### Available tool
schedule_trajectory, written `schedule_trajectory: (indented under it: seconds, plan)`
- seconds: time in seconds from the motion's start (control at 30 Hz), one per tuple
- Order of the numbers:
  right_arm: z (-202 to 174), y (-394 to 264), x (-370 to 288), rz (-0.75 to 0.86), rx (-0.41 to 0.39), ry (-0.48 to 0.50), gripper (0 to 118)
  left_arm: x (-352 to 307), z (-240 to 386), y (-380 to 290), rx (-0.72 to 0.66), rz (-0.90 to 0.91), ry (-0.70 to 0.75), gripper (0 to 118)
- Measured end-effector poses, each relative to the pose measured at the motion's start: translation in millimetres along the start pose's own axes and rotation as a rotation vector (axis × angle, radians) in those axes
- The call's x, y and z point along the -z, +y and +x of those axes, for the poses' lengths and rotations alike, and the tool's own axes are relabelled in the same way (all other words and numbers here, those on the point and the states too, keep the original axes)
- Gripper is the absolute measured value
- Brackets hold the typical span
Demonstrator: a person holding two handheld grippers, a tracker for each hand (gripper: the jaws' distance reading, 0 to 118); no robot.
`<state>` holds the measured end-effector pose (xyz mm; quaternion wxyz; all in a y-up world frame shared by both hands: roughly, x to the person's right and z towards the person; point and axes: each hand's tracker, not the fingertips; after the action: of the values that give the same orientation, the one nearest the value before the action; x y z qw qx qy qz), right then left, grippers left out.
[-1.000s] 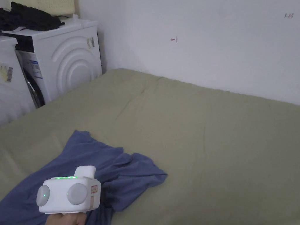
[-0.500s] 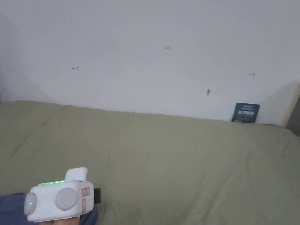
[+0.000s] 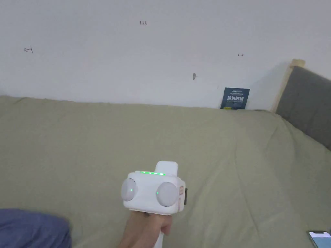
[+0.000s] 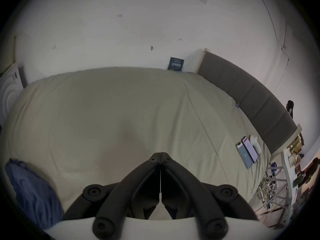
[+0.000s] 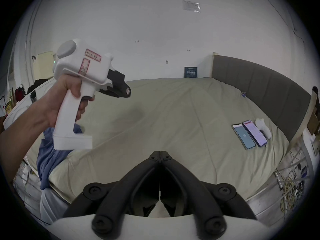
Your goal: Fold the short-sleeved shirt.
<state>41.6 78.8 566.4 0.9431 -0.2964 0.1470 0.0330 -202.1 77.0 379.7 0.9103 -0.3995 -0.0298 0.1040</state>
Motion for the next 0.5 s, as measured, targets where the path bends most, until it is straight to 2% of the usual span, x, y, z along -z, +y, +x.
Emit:
schedule_trajectory:
  seconds: [0.17,0.27,0.4,0.5]
  plan:
    - [-4,-4,18,-0.018,0.017,0.035,1,-43,-57,-49,-0.028,-0.04,0.062,0]
    - [-18,-8,25,-0.033,0.009,0.076,1,-87,-98,-92,-0.041,-0.041,0.153,0]
    - [-40,-11,34,-0.05,0.006,0.144,1,-145,-157,-145,-0.196,-0.054,0.245,0]
    - [-58,-12,37,-0.06,-0.019,0.185,1,-174,-188,-171,-0.239,-0.055,0.335,0]
